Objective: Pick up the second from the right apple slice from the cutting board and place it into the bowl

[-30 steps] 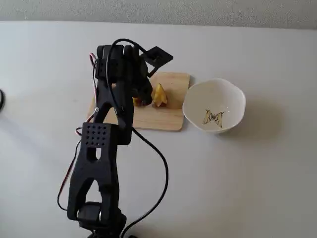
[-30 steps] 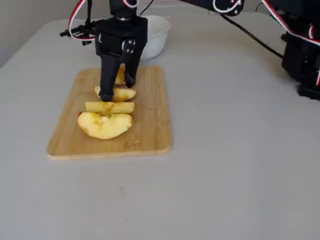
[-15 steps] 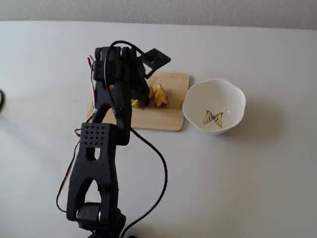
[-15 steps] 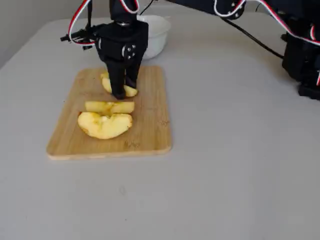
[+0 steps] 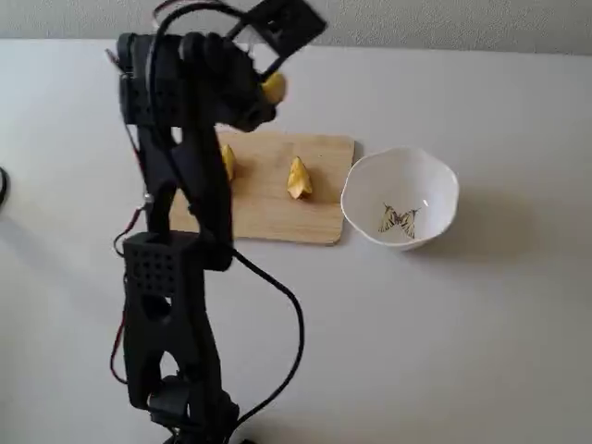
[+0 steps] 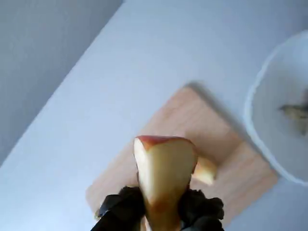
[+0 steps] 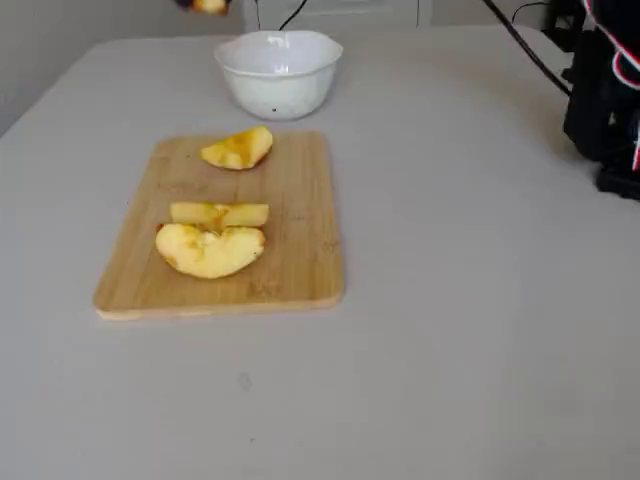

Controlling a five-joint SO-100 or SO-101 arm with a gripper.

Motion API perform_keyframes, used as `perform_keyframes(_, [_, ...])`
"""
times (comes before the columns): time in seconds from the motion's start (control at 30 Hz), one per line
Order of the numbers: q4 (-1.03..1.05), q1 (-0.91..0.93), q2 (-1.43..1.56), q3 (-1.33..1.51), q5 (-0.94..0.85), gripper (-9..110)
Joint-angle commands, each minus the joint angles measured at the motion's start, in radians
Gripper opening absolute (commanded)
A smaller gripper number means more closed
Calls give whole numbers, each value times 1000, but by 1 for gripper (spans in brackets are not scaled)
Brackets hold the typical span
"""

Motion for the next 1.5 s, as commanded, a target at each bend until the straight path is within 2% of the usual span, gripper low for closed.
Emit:
perform_keyframes(0.0, [34, 212, 35, -48, -72, 0])
perform_keyframes(0.17, [-23, 357, -100, -49, -132, 0])
perform_keyframes(0.43, [14, 379, -273, -176, -143, 3])
perform_keyframes(0.5, [25, 374, -285, -176, -149, 12])
perform_keyframes(0.6, [31, 370, -290, -176, -150, 41])
perform_keyframes(0.63, [32, 368, -288, -176, -150, 47])
perform_keyframes(0.77, [37, 356, -256, -176, -146, 56])
perform_keyframes(0.87, [38, 336, -195, -176, -120, 56])
perform_keyframes(1.0, [41, 288, -41, -169, -40, 45])
perform_keyframes(1.23, [43, 150, 324, -166, 153, 2])
perform_keyframes(1.47, [43, 63, 693, -121, 407, 0])
